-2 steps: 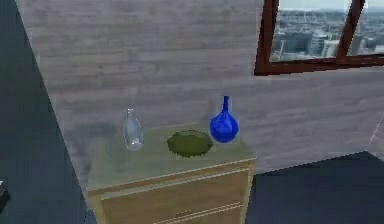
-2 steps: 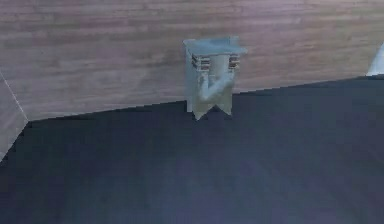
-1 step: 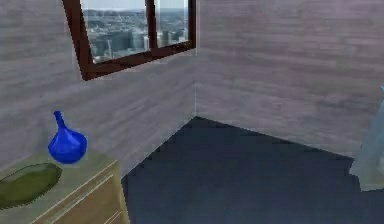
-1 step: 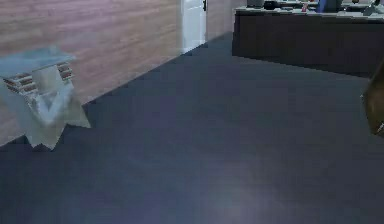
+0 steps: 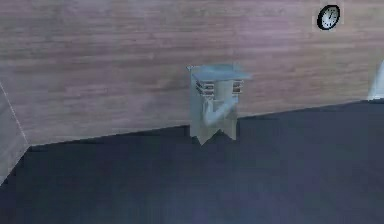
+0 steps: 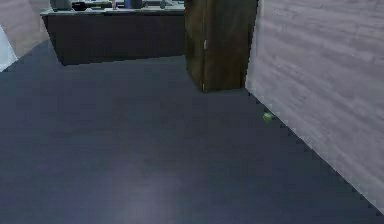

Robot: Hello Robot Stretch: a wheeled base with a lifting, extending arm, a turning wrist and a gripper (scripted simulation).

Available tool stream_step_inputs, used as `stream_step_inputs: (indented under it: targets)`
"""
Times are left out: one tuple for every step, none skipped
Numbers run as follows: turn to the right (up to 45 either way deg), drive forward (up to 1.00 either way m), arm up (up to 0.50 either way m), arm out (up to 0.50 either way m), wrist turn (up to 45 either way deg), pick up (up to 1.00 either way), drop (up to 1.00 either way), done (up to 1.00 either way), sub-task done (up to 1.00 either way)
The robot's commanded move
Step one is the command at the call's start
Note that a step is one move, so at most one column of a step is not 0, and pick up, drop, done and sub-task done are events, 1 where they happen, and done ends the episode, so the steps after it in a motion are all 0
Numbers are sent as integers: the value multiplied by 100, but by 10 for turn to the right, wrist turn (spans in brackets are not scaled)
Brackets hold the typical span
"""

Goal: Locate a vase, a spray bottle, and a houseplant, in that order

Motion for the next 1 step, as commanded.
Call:
stream_step_inputs:
  targets:
    - [450, 0, 0, 0, 0, 0, 0, 0, 0]
